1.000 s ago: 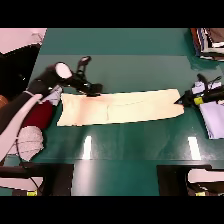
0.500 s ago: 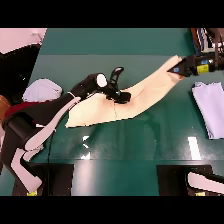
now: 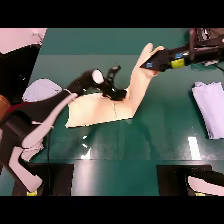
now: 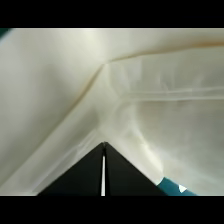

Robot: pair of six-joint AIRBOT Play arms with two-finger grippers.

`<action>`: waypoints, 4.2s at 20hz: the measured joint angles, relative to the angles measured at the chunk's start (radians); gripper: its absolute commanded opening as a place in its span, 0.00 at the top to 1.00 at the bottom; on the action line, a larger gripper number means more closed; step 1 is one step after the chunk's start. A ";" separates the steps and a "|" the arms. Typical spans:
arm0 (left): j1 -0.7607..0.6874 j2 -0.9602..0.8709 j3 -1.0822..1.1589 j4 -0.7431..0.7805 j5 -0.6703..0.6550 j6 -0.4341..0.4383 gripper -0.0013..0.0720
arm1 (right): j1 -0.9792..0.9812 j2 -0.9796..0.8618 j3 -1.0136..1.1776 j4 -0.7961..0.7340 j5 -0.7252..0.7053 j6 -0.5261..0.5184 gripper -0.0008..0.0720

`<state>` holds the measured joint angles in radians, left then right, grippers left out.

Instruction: Fold the shirts.

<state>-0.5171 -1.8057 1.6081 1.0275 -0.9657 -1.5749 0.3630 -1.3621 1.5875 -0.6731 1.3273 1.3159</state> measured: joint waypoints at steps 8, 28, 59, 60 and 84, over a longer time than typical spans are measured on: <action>0.393 0.373 0.002 0.279 -0.143 -0.005 0.95 | 0.412 -0.245 0.062 0.086 -0.236 -0.136 0.30; 0.560 0.513 -0.001 0.256 -0.222 0.038 0.95 | -0.002 -0.301 -0.444 0.062 -0.225 -0.094 0.18; 0.216 0.513 -0.001 0.228 -0.086 0.029 0.95 | -0.941 -0.003 -0.139 -0.208 -0.294 0.081 0.96; 0.213 0.513 -0.001 0.228 -0.083 0.028 0.95 | -0.945 0.011 -0.126 -0.208 -0.290 0.077 0.96; 0.211 0.513 -0.001 0.229 -0.091 0.064 0.95 | -1.154 0.452 -0.527 -0.475 -0.009 0.149 0.14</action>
<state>-0.3065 -1.2930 1.6070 1.2564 -1.0565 -1.5108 -0.7910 -0.9096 1.0607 -1.1484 1.3182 1.4651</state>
